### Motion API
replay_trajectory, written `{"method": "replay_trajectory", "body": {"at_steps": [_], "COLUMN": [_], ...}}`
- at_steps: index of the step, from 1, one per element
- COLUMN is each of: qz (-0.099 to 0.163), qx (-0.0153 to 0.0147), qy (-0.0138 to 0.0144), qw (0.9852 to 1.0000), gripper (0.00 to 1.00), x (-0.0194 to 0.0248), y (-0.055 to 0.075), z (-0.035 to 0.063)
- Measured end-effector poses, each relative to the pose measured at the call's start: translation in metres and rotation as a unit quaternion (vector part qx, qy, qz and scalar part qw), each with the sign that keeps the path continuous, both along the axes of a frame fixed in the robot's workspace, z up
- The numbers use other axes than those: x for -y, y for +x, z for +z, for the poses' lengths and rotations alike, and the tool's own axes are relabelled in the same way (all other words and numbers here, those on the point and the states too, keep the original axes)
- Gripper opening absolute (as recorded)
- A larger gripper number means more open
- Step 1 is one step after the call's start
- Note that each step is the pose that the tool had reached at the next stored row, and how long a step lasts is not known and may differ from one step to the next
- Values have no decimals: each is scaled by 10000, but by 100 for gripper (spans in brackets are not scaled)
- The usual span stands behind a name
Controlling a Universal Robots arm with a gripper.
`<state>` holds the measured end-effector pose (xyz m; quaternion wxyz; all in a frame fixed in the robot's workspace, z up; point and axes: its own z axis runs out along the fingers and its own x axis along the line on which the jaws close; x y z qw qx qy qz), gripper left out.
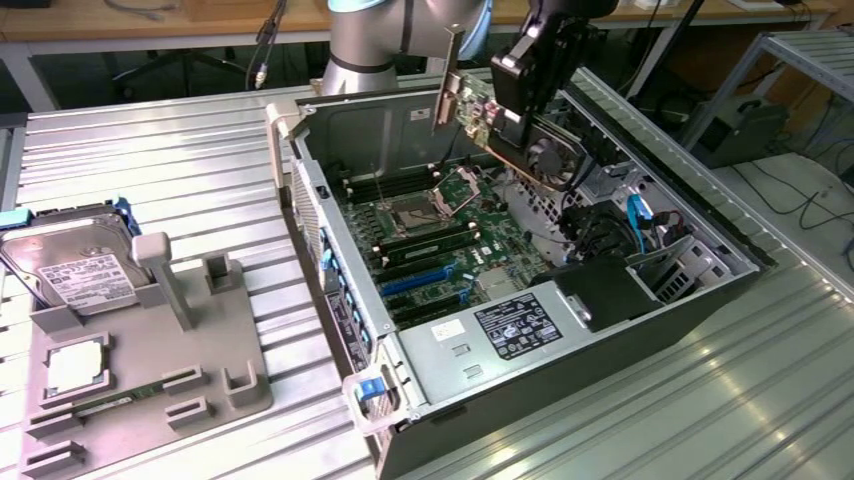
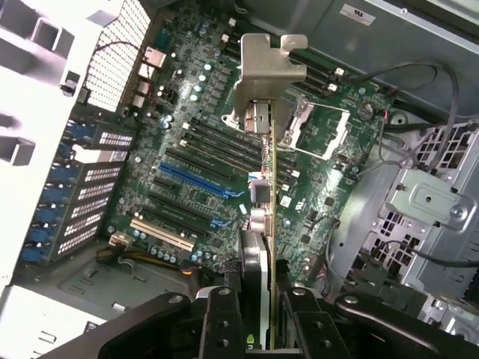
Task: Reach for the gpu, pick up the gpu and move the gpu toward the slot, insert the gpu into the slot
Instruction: 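Insert the gpu into the slot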
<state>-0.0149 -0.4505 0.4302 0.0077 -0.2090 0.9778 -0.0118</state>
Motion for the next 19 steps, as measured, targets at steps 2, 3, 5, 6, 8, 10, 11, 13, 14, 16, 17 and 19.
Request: {"method": "replay_trajectory", "body": {"at_steps": [2,3,5,6,8,10,11,13,14,16,17,19], "qz": [102,165,274,337,463,611,673,882,997,1177,1257,1458], "qx": [0,0,0,0,0,0,0,0,0,0,0,0], "qy": [0,0,0,1,1,0,0,0,0,1,0,1], "qw": [9999,9999,9996,9994,9989,9981,9977,9961,9950,9931,9921,9893], "gripper": [27,27,27,27,27,27,27,27,27,27,27,27], "x": [0,0,0,0,0,1,1,1,1,1,1,1], "y": [0,0,0,0,0,0,0,0,0,0,0,0], "z": [0,0,0,0,0,0,0,0,0,0,0,0]}}
